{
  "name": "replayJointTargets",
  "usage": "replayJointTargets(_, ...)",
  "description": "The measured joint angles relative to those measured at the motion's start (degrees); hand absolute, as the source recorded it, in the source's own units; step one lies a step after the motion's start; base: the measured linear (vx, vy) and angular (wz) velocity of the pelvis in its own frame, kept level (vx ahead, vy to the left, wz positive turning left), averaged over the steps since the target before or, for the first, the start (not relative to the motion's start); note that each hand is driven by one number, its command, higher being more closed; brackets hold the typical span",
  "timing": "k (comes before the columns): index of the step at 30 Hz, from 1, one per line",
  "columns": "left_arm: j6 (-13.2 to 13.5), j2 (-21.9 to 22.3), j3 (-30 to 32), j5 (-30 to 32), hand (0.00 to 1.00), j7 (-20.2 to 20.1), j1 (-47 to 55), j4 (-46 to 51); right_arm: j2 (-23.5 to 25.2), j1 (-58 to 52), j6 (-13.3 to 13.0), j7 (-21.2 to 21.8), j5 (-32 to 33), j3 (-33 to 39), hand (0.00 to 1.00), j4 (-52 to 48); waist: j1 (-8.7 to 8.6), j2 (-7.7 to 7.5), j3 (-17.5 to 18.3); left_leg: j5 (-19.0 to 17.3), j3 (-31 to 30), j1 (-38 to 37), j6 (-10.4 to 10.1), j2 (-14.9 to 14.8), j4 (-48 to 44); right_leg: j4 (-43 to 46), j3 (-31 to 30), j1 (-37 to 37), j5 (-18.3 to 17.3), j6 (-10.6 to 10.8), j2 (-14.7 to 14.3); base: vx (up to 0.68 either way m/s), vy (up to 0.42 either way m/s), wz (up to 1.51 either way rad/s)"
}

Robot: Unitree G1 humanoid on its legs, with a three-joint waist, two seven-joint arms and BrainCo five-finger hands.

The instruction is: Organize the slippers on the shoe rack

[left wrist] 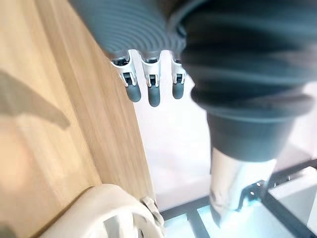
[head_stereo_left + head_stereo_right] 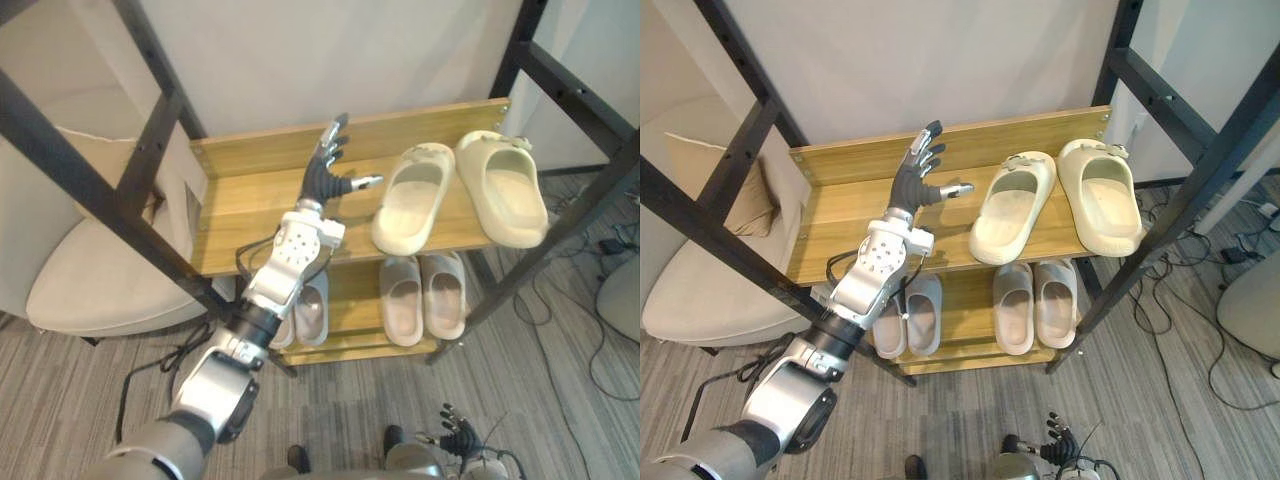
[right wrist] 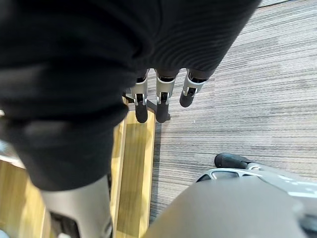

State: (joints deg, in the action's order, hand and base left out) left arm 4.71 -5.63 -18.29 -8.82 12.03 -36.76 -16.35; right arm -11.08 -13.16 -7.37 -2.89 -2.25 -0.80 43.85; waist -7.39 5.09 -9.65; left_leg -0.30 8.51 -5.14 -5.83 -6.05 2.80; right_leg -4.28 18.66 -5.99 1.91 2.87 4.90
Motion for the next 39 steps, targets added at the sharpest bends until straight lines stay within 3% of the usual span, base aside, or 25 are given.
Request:
replayJointTargets(4, -0.1, -0.2, -3.7, -0.4, 0.0, -2.2, 4.8, 1.1, 0.8, 0.5, 0.1, 0.0, -0.1, 0.0, 0.0, 0.0, 1.1, -1.17, 0.7, 0.0, -0.4, 0.0, 0.0, 0.1, 0.0, 0.0, 0.4, -0.2, 0.0, 0.0, 0.1, 0.0, 0.006, 0.05)
replayJointTargets(18, 0.7, 3.0, -11.0, -0.3, 0.0, -4.9, 9.5, -2.8, 2.2, 0.8, 0.1, -0.6, 0.0, -0.6, 0.0, 1.2, 1.57, -4.2, 2.5, 0.1, -1.3, -1.1, 0.2, 0.3, 0.1, -0.7, 1.3, -2.1, 0.0, 0.1, 0.2, 0.0, 0.002, 0.04)
replayJointTargets(39, 2.3, 10.5, -19.9, -0.4, 0.0, -4.3, 3.4, -12.9, 2.3, 0.8, 0.1, -0.7, 0.2, -1.2, 0.0, 2.2, 0.48, -5.33, 2.8, 0.1, 0.8, -3.0, 0.2, 0.3, 1.7, -0.8, -1.1, -2.1, -0.2, 0.4, 0.1, 0.0, 0.009, -0.05)
